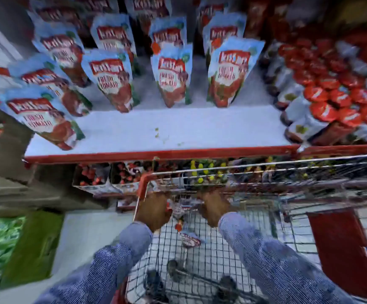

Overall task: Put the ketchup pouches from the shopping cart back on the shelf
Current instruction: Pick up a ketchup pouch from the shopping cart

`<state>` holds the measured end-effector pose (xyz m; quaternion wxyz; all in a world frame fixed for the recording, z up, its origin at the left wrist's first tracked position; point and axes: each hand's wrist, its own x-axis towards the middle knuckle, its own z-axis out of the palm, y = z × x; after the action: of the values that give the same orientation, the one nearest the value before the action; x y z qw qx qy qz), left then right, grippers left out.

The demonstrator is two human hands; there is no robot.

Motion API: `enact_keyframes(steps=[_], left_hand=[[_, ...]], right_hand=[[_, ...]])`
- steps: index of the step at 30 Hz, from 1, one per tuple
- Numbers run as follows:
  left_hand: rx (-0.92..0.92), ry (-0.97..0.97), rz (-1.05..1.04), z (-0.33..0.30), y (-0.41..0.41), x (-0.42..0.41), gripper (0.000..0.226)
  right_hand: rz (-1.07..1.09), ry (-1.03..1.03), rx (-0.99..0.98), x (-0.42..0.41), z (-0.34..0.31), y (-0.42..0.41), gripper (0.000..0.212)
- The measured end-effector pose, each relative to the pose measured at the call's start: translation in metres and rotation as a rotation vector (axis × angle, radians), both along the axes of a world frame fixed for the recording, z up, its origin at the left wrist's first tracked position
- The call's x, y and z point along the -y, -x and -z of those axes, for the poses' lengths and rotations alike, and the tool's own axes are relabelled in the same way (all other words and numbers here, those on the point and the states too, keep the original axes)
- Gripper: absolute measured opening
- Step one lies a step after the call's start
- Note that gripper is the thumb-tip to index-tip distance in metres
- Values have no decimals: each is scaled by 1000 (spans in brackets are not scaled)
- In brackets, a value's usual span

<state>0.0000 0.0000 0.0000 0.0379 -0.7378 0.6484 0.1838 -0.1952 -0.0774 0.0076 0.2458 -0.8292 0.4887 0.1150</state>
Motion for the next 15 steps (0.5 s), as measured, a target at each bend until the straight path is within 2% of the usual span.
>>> enact_keyframes(steps=[3,6,10,12,15], left_hand=[[-119,-19,-11,45,-4,4,41],[-148,-21,20,75,-8,9,54],[-155,-54,19,100,-18,15,32],[-211,-25,4,90,-18,18,29],[-236,113,13,23,-14,13,28]], right_hand=[[-40,-52,-7,4,37,-17,39],[-55,-68,-17,3,70,-30,31],[-5,4,-2,5,87,-37,20],[-17,12,13,3,75,-33,20],[16,47,81,-6,18,-26,21]])
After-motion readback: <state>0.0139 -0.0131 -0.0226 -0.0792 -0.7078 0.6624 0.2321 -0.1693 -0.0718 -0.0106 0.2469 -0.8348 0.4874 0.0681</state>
